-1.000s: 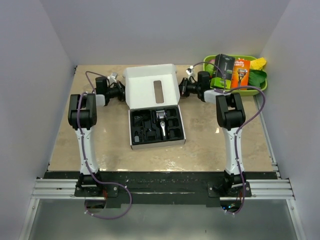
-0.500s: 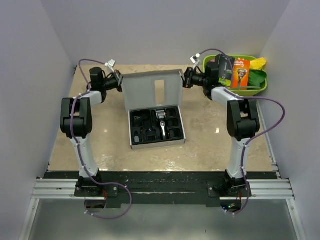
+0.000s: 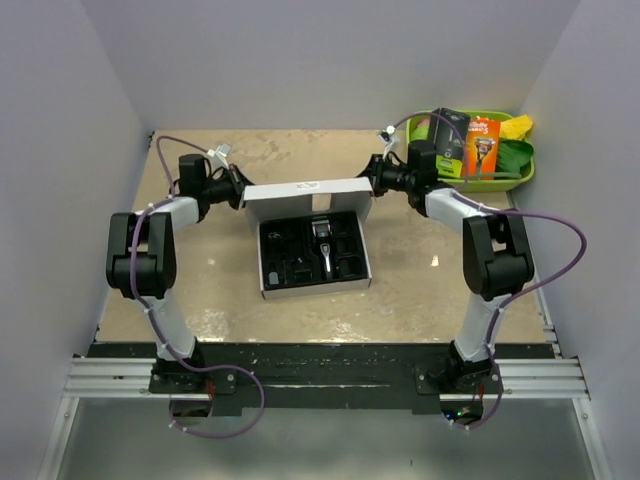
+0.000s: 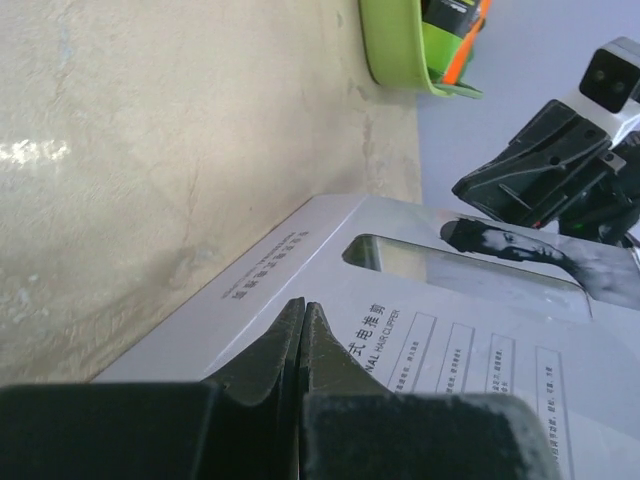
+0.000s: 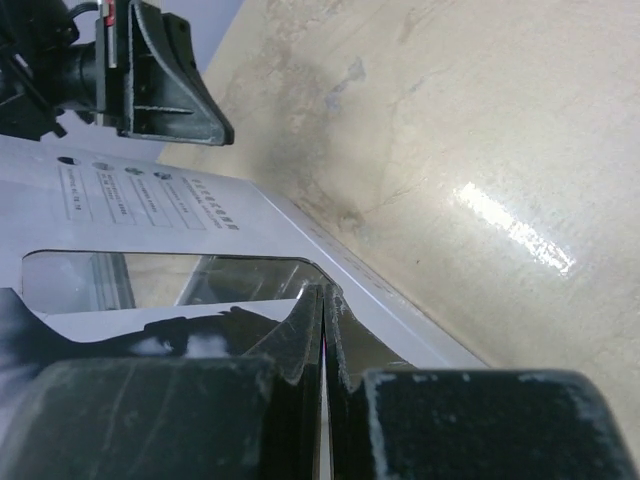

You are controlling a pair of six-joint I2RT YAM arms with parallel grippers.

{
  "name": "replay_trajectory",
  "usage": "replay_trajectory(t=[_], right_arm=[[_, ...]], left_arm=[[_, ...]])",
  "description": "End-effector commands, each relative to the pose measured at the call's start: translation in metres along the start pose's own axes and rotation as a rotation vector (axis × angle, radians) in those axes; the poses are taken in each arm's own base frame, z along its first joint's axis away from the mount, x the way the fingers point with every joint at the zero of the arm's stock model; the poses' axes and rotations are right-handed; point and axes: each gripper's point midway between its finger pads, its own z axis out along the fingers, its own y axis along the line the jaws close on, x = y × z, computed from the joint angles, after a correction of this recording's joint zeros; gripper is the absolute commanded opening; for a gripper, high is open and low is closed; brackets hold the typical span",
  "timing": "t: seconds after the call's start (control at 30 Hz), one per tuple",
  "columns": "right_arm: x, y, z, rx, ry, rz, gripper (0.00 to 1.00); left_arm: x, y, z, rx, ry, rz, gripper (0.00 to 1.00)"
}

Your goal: Sort the hair-cutting tools

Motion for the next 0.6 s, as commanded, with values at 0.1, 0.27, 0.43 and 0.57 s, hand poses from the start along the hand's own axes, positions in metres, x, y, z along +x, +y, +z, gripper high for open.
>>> replay_trajectory(t=[0.1, 0.27, 0.43, 0.57], right_arm=[[-0.005, 0.008, -0.011, 0.095, -0.025, -0.075, 0.0], [-0.012, -0.008, -0.023, 0.267, -0.05, -0.108, 0.0], [-0.009, -0.032, -0.044, 0.487, -0.03, -0.106, 0.0], [-0.006, -0.039, -0.057, 0.586, -0.026, -0.116, 0.0]], left_arm=[[0.003, 0.002, -0.019, -0.14, -0.046, 0.069, 0.0], [0.006, 0.017, -0.034, -0.298, -0.065, 0.06, 0.0], [0.006, 0.026, -0.056, -0.454, -0.101, 0.079, 0.0], [0.011, 0.023, -0.06, -0.454, -0.091, 0.088, 0.0]])
